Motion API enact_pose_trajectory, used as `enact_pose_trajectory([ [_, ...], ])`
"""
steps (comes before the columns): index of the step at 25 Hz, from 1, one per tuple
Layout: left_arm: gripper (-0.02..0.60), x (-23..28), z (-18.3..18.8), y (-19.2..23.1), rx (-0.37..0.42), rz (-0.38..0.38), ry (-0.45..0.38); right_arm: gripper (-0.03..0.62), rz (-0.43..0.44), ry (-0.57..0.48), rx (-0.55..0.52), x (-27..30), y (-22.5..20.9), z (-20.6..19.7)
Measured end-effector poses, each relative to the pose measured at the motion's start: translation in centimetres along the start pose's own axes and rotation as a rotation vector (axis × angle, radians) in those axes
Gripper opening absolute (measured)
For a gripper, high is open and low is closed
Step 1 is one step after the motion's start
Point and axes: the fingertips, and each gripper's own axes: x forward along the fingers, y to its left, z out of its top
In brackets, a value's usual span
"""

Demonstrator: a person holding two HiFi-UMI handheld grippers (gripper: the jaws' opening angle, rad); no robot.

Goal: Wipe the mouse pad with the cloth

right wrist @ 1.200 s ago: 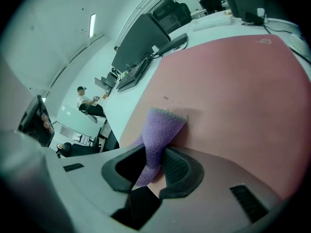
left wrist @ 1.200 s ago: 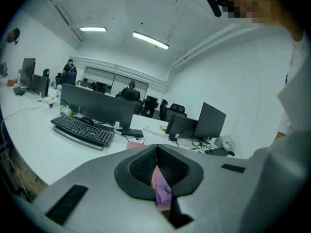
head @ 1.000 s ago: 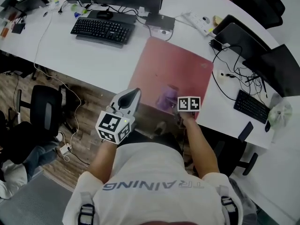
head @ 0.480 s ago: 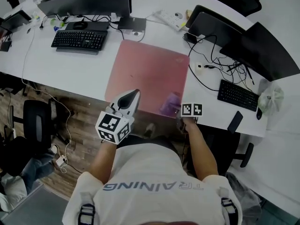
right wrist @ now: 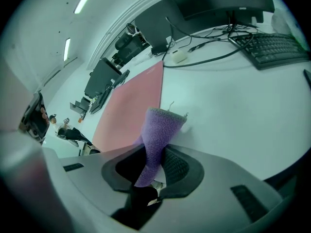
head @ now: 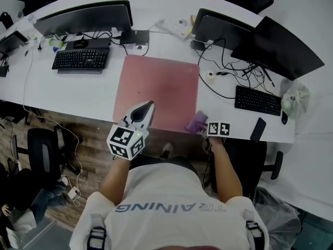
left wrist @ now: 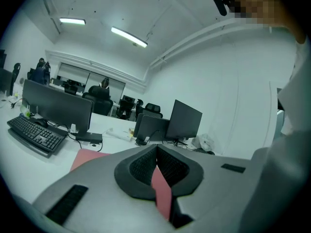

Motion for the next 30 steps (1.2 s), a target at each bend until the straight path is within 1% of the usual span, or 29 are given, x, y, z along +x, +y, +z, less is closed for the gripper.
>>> enact_pose_trajectory([
  [2, 0.031, -0.3, 0.5, 0.2, 0.008, -0.010, -0.001, 0.112, -0.038, -0.027, -0.002, -0.9, -0.3, 0.0],
  [4, 0.031, -0.8, 1.1, 0.5, 0.017, -0.020, -0.006, 0.112, -0.067, -0.077, -0.011, -2.2, 0.1, 0.5],
  [6, 0.031, -1.4, 1.9, 1.0, 0.028, -0.029, -0.011, 0.112, -0.088, -0.163, -0.040, -3.9, 1.5, 1.7],
  [8, 0.031, -2.1, 2.7, 1.7, 0.039, -0.033, -0.020, 0.110, -0.101, -0.274, -0.080, -5.8, 3.6, 3.5],
  [10, 0.031, -2.8, 3.4, 2.7, 0.047, -0.031, -0.031, 0.110, -0.091, -0.382, -0.117, -7.4, 6.4, 5.4],
  [12, 0.031, -3.6, 4.0, 3.8, 0.054, -0.024, -0.040, 0.110, -0.060, -0.467, -0.145, -8.5, 9.6, 6.9],
  [16, 0.031, -5.5, 5.5, 5.7, 0.072, -0.019, -0.064, 0.110, -0.007, -0.606, -0.232, -10.8, 17.1, 9.9],
  [21, 0.031, -9.2, 7.7, 8.0, 0.106, 0.005, -0.115, 0.109, 0.017, -0.771, -0.372, -13.7, 26.1, 12.8],
  [24, 0.031, -11.8, 8.7, 10.2, 0.117, 0.043, -0.145, 0.107, 0.025, -0.848, -0.465, -15.0, 31.4, 13.6],
  [26, 0.031, -13.6, 9.2, 11.7, 0.119, 0.068, -0.163, 0.107, 0.028, -0.882, -0.524, -15.5, 34.4, 13.9],
  [30, 0.031, -16.5, 10.2, 13.9, 0.122, 0.098, -0.195, 0.104, 0.008, -0.935, -0.613, -15.8, 38.9, 13.9],
])
